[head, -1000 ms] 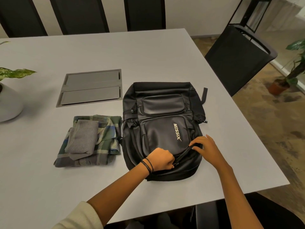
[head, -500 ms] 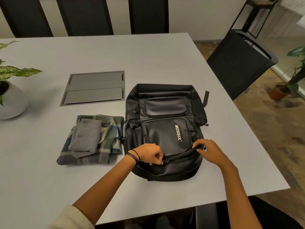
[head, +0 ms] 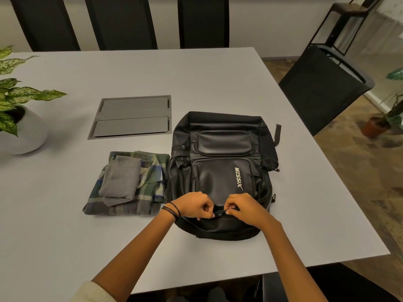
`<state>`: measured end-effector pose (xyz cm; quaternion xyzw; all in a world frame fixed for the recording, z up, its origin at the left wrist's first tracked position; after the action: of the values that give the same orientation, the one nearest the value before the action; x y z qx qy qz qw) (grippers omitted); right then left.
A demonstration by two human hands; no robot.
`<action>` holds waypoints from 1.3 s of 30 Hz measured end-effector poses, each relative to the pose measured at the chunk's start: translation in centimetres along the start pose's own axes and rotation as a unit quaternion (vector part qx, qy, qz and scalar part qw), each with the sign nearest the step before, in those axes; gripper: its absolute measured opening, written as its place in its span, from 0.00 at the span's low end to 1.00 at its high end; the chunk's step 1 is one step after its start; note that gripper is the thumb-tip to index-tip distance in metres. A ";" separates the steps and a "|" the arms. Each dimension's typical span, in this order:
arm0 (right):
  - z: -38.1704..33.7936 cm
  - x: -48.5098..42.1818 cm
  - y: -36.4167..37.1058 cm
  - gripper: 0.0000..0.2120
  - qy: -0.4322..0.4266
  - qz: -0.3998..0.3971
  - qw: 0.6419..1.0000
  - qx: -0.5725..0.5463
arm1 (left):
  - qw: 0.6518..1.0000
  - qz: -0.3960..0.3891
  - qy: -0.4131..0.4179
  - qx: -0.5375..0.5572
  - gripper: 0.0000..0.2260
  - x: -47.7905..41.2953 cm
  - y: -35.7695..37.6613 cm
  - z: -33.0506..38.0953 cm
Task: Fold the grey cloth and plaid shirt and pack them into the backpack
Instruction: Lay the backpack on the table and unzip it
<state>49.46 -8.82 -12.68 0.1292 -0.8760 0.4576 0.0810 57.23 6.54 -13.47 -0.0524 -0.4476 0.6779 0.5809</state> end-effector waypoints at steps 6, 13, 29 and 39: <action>0.3 0.1 -1.0 0.04 0.024 -0.007 0.998 -0.065 | 0.999 0.012 -0.027 0.022 0.10 2.2 -0.3 -2.7; 0.4 -0.3 -0.9 0.03 0.040 -0.021 0.996 -0.076 | 0.997 0.043 -0.049 0.038 0.13 3.6 -0.6 -4.8; -5.8 -4.3 2.6 0.14 -0.064 -0.060 0.992 0.088 | 0.994 0.048 -0.042 0.086 0.07 3.9 -0.6 -5.2; -5.2 -4.6 2.5 0.05 -0.002 -0.075 0.997 0.035 | 0.992 0.049 -0.055 0.101 0.11 4.4 0.1 -5.7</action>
<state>53.23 -2.48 -12.84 0.1982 -0.8474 0.4805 0.1085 59.18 13.32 -14.97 0.0219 -0.4045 0.7495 0.5236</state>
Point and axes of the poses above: each hand's wrist, its own x-axis away from the middle knuckle, its own y-axis out of the palm, z = x × y, the point moved 3 cm from there along -x, towards the middle knuckle
